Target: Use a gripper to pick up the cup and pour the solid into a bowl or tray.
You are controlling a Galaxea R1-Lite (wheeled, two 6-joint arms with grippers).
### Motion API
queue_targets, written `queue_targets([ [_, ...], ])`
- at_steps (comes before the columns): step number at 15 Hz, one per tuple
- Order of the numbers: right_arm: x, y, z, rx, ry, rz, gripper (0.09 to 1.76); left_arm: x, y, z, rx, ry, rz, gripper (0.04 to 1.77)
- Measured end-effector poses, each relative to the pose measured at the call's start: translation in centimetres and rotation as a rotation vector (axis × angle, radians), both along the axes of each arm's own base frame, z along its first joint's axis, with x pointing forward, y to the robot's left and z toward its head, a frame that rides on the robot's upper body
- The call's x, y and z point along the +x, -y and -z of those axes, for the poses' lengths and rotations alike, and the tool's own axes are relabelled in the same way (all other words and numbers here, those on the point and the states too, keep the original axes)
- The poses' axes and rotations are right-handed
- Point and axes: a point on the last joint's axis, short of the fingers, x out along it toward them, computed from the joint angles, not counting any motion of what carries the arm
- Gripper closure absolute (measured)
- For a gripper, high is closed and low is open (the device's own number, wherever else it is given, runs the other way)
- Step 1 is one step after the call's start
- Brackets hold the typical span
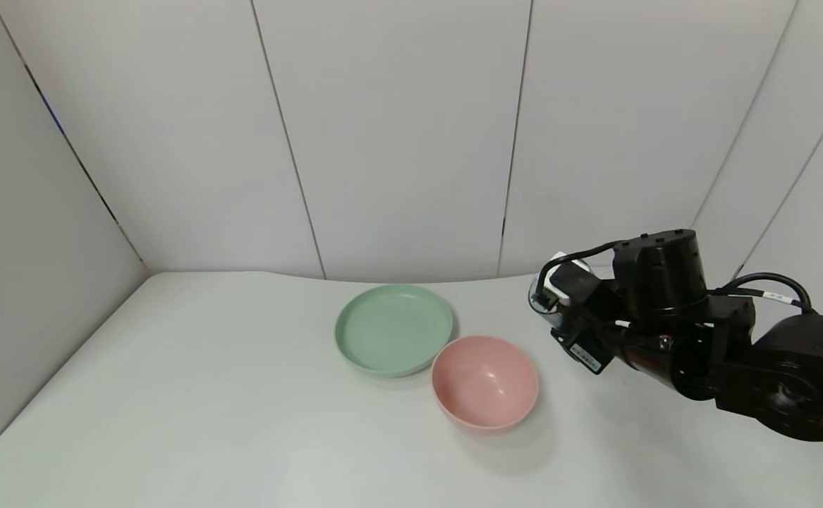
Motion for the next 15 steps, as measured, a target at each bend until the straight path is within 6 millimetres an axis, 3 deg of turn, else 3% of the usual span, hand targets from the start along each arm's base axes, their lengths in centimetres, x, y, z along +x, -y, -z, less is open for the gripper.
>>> queue_targets([
  [7, -1.2, -1.0, 0.8, -0.152, -0.068, -0.004, 0.49, 0.0, 0.0, 0.0, 0.000, 0.000, 0.000, 0.09],
  [15, -0.6, -1.8, 1.0, -0.292, -0.059, -0.061, 0.49, 0.0, 0.0, 0.0, 0.000, 0.000, 0.000, 0.09],
])
